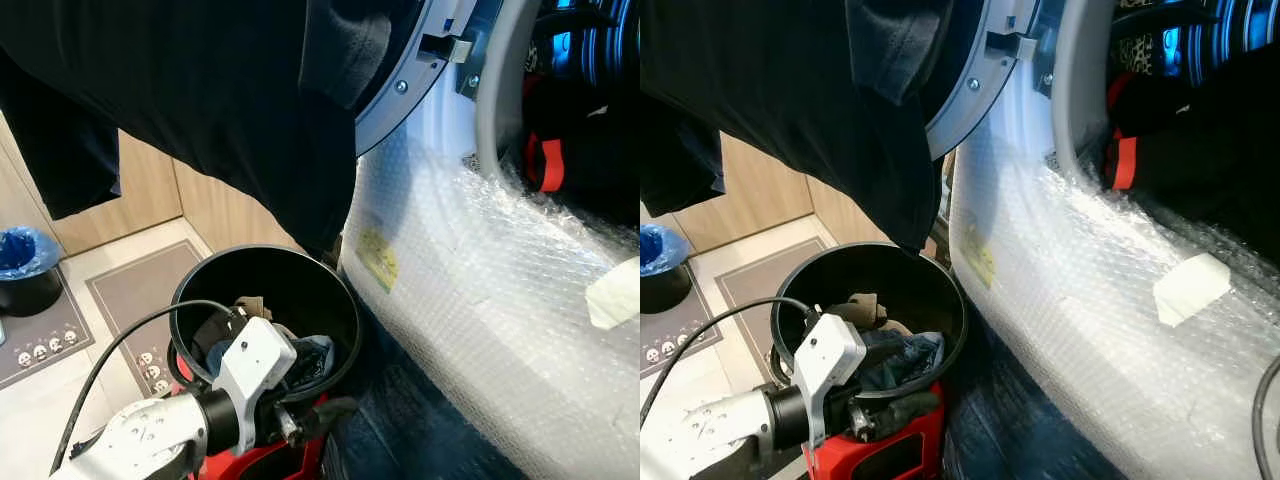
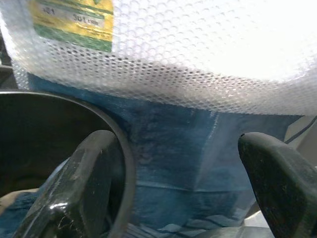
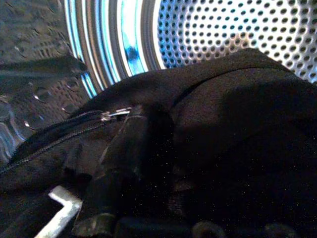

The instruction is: Clothes washing

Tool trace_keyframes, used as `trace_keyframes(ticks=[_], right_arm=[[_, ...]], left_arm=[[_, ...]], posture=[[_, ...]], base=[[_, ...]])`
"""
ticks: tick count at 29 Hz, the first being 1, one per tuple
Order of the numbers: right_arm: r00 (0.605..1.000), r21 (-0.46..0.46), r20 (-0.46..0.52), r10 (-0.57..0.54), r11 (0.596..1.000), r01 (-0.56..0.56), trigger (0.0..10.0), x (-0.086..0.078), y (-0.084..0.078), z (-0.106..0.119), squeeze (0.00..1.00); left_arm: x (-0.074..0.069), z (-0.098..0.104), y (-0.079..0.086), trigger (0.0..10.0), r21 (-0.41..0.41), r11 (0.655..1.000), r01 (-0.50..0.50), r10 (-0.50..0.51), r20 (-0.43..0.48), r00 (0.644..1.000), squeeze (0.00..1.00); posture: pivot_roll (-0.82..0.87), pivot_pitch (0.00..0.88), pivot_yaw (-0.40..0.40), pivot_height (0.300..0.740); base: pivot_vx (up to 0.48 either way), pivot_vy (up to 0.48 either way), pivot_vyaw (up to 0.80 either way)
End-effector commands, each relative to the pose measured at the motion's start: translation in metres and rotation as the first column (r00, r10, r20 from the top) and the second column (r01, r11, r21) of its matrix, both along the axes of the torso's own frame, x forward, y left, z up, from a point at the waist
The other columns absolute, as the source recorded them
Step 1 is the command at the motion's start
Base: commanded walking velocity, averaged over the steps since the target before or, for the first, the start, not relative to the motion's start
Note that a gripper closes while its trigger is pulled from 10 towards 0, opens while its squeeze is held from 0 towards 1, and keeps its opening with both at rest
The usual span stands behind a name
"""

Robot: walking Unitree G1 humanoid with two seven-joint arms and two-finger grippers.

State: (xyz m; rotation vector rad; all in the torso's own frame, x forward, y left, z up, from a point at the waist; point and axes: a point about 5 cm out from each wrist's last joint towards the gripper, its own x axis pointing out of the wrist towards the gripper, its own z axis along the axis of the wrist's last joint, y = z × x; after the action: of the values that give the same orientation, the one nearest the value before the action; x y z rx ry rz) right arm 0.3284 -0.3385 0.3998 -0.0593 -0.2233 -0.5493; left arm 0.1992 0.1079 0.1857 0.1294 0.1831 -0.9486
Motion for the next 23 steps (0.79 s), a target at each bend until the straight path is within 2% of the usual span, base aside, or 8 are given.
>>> trace_keyframes(ticks=[1, 16, 22, 23], right_arm=[[0.998, -0.013, 0.052, -0.023, 1.0, 0.024, 10.0, -0.019, -0.006, 0.013, 1.0], [1.0, -0.038, 0.017, 0.012, 0.999, -0.012, 10.0, -0.053, 0.006, 0.007, 1.0], [0.998, -0.034, 0.022, 0.052, 0.998, -0.051, 10.0, -0.065, 0.019, 0.001, 1.0], [0.998, -0.058, 0.046, 0.047, 0.997, -0.045, 10.0, -0.069, 0.026, 0.001, 1.0]], left_arm=[[0.003, 0.002, 0.0, 10.0, -0.007, 1.0, 0.017, -0.016, 0.017, 1.0, 0.0], [0.019, 0.004, -0.006, 10.0, -0.018, 0.997, 0.078, -0.078, 0.041, 0.996, 0.0], [0.022, 0.003, -0.01, 10.0, -0.028, 0.994, 0.104, -0.103, 0.035, 0.994, 0.0], [0.022, 0.002, -0.011, 10.0, -0.03, 0.993, 0.113, -0.112, 0.033, 0.993, 0.0]], posture=[[-0.09, 0.072, -0.119, 0.74], [-0.18, 0.034, -0.073, 0.74], [-0.22, 0.032, -0.064, 0.74], [-0.23, 0.032, -0.065, 0.74]], base=[[0.0, 0.0, 0.0], [0.0, 0.0, 0.0], [0.0, 0.0, 0.0], [0.0, 0.0, 0.0]])
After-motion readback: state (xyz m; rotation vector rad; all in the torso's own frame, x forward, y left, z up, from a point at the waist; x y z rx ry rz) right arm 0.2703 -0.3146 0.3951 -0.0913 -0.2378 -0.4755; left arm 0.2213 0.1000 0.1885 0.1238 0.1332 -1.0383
